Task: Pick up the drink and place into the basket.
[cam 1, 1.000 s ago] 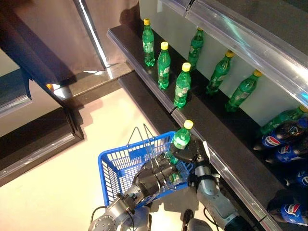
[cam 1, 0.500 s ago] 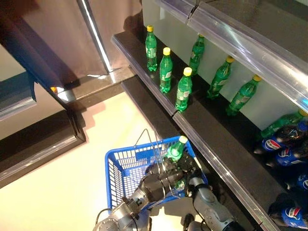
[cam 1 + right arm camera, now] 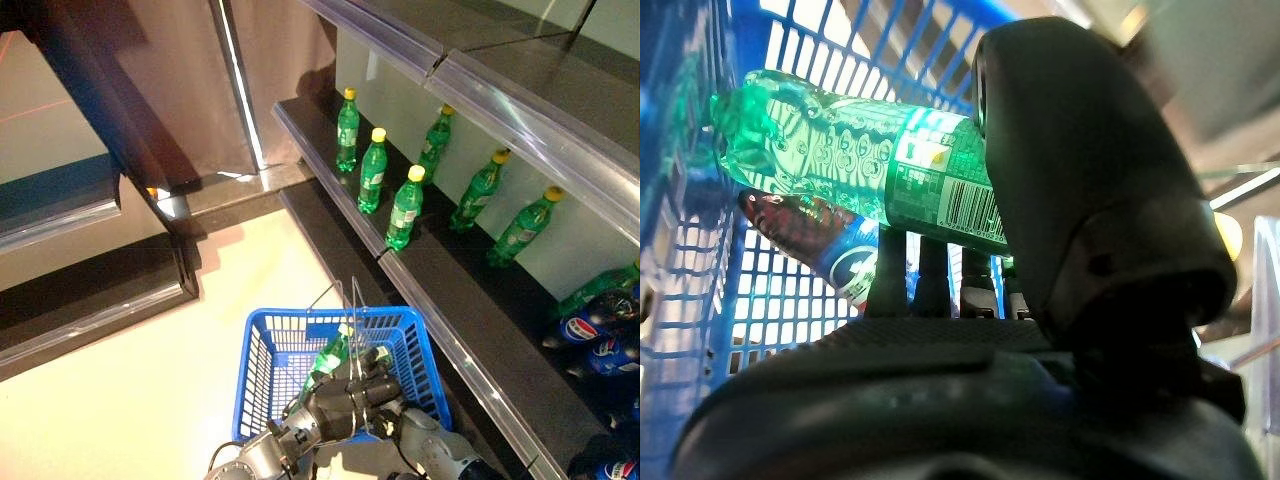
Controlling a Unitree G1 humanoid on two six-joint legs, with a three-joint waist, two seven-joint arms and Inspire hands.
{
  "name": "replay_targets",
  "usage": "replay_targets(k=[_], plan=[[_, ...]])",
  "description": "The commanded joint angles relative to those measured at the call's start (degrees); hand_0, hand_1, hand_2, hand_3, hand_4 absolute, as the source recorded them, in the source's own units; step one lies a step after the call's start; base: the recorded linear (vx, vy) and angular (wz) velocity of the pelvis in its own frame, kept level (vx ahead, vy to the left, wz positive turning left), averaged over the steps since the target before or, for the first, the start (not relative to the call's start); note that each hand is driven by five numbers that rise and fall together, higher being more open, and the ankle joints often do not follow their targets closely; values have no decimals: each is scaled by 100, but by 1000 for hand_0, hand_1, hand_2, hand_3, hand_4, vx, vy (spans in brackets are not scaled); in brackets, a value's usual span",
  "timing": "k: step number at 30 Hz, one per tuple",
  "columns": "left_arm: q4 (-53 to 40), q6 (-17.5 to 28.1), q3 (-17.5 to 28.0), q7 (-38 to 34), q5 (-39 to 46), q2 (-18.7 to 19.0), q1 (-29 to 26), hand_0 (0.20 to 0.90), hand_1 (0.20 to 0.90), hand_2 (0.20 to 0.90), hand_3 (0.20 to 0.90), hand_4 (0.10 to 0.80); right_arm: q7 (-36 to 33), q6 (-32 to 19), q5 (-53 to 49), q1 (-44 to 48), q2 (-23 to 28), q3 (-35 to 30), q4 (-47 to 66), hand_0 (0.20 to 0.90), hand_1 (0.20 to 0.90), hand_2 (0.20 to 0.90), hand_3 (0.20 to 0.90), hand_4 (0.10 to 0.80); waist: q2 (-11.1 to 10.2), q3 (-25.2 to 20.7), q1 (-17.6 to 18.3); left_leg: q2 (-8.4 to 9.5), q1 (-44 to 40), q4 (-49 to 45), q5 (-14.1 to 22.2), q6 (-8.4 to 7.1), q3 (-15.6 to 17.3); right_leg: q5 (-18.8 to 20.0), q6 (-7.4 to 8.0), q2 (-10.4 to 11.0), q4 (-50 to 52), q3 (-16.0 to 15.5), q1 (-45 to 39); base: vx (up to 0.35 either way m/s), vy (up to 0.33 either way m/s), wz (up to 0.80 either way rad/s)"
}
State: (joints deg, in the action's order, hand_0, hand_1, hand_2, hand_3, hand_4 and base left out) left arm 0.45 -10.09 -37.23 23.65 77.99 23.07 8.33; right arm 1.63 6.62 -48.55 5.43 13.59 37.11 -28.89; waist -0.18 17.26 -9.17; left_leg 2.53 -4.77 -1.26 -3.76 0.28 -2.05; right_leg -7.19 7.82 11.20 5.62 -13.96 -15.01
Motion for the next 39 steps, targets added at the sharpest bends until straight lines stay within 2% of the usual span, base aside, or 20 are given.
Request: replay_targets(k=[1, 2, 4, 7, 10, 16, 17, 18, 22, 31, 37, 39], plan=[[-2137, 132, -476, 1688, 314, -1283, 23, 300, 300, 300, 200, 100, 1196, 427, -815, -94, -695, 546, 25, 300, 300, 300, 200, 100, -45, -975, -169, -524, 86, -1356, 755, -437, 151, 765, 90, 389, 449, -104, 683, 103, 1, 3], [-2111, 103, -497, 1689, 302, -1294, 64, 300, 300, 300, 200, 100, 1212, 717, -1092, -193, -756, 499, -195, 300, 300, 300, 200, 100, -60, -1004, -186, -527, 76, -1389, 776, -430, 154, 752, 100, 389, 463, -119, 659, 90, -3, 1], [-2099, 95, -527, 1663, 312, -1296, 84, 300, 300, 300, 200, 100, 1210, 952, -1326, -274, -837, 412, -438, 300, 300, 300, 200, 100, -74, -1021, -201, -531, 67, -1422, 795, -416, 156, 746, 111, 388, 484, -139, 643, 87, -5, 2], [-2074, 108, -552, 1613, 338, -1281, 82, 300, 300, 300, 200, 100, 1584, 1403, -1535, -358, -987, 155, -948, 300, 300, 300, 200, 100, -92, -1019, -218, -538, 57, -1505, 850, -380, 173, 723, 122, 364, 551, -158, 646, 55, -4, 3], [-2083, 38, -533, 1605, 353, -1268, 127, 300, 300, 300, 200, 100, 1719, 1542, -1470, -356, -1033, 27, -1127, 300, 300, 300, 200, 100, -94, -1003, -241, -523, 77, -1567, 878, -358, 156, 723, 129, 364, 605, -171, 667, 42, 11, 3], [-2077, -3, -515, 1642, 362, -1227, 155, 300, 300, 300, 200, 100, 1683, 1506, -1216, -356, -1023, -89, -1400, 300, 300, 300, 200, 100, -94, -980, -266, -497, 105, -1568, 871, -320, 119, 756, 168, 372, 632, -166, 715, 0, 0, 0], [-2057, 2, -514, 1647, 366, -1220, 160, 300, 300, 300, 200, 100, 1703, 1447, -1163, -326, -1014, -136, -1524, 474, 474, 474, 403, 303, -96, -971, -273, -493, 112, -1568, 860, -314, 111, 772, 181, 372, 640, -162, 729, 0, 0, 0], [-2050, -11, -498, 1660, 372, -1210, 171, 300, 300, 300, 200, 100, 1701, 1403, -1151, -305, -1009, -173, -1599, 900, 900, 900, 900, 800, -98, -964, -284, -490, 119, -1572, 852, -311, 104, 784, 189, 371, 647, -162, 739, 0, 0, 0], [-2019, -25, -465, 1692, 378, -1187, 186, 300, 300, 300, 200, 100, 1555, 1254, -1001, -263, -978, -231, -1653, 900, 900, 900, 900, 800, -107, -952, -292, -488, 131, -1561, 833, -304, 96, 813, 207, 373, 656, -160, 775, 2, -9, 3], [-1977, 115, -383, 1711, 248, -1111, 222, 300, 300, 300, 200, 100, 1017, 574, -806, -19, -832, -315, -1316, 900, 900, 900, 900, 800, -121, -896, -275, -466, 110, -1482, 776, -311, 56, 877, 222, 329, 634, -147, 837, -23, -23, 2], [-2065, 321, -107, 1580, 147, -973, 288, 300, 300, 300, 200, 100, 425, 269, -525, -20, -583, -321, -359, 900, 900, 900, 900, 800, -115, -943, -191, -485, 52, -1303, 678, -337, 112, 911, 217, 302, 536, -123, 834, -46, -24, -1], [-2100, 378, 39, 1525, 141, -921, 313, 300, 300, 300, 200, 100, 247, 308, -472, -51, -435, -324, 60, 900, 900, 900, 900, 800, -112, -961, -150, -493, 33, -1235, 639, -345, 144, 923, 212, 291, 494, -107, 833, -59, -12, -9]])
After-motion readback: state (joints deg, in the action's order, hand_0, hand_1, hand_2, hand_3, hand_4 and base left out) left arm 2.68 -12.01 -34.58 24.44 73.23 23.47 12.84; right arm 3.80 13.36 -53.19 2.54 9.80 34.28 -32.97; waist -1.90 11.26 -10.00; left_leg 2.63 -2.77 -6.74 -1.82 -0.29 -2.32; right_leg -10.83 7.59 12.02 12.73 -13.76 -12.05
